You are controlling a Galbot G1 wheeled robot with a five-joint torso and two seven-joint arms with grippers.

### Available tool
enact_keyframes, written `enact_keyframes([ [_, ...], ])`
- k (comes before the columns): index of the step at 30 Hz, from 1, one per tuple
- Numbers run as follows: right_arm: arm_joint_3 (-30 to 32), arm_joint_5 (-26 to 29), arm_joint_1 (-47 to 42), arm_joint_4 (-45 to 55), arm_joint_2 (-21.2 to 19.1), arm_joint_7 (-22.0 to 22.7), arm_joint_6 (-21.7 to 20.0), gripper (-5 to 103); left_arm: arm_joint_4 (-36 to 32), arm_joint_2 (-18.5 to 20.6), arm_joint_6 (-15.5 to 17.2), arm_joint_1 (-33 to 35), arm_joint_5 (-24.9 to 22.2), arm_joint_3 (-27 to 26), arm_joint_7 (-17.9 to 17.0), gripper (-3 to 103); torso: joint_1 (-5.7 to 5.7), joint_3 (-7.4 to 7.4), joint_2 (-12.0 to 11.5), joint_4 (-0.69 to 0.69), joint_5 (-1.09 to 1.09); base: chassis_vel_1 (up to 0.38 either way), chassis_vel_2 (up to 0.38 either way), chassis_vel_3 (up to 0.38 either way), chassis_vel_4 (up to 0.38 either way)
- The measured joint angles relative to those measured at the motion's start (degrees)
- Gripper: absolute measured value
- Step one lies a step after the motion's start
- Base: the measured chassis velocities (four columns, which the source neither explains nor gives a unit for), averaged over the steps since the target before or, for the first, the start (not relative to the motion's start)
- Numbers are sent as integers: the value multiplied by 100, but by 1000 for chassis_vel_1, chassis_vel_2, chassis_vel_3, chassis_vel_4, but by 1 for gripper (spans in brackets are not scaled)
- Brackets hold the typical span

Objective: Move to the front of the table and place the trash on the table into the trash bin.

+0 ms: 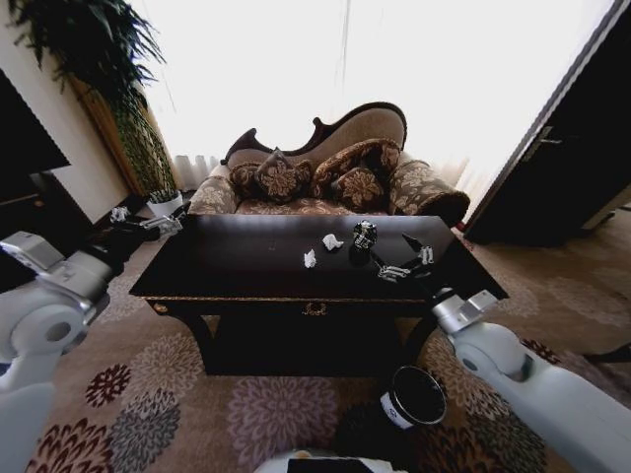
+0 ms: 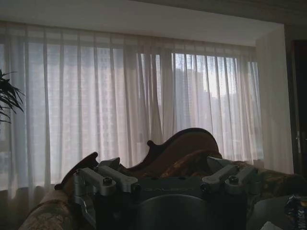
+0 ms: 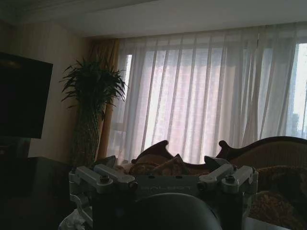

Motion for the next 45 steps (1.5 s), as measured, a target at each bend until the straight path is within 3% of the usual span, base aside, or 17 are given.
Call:
enact_keyframes([
  [2, -710, 58, 708, -472, 170, -2, 45, 100, -193, -54, -20, 326, 7, -262, 23, 100, 0, 0, 0, 1, 1, 0, 0, 0, 0],
  [4, -988, 84, 985, -669, 290, -2, 69, 100, -283, -83, -38, 524, 8, -421, 39, 100, 0, 0, 0, 0, 0, 0, 0, 0, 0],
  [16, -1664, 89, 1905, -1312, 704, -19, 109, 100, -267, -138, -88, 694, 26, -614, 43, 100, 0, 0, 0, -2, -1, 0, 0, 0, 0],
  [28, -2994, 110, 3110, -2390, 1213, -85, 86, 100, -202, -185, -128, 677, 70, -567, 46, 100, 1, 1, 0, 0, 0, 0, 0, 0, 0],
  [34, -3068, 96, 3214, -2474, 1212, -40, 80, 100, -154, -212, -152, 674, 80, -595, 63, 100, 0, -1, 0, 0, 0, 0, 0, 0, 0],
  [45, -2204, 68, 2574, -1908, 605, -132, 220, 100, 60, -207, -157, 350, 222, -165, 80, 100, -1, -1, 0, -3, 0, 0, 0, 0, 0],
])
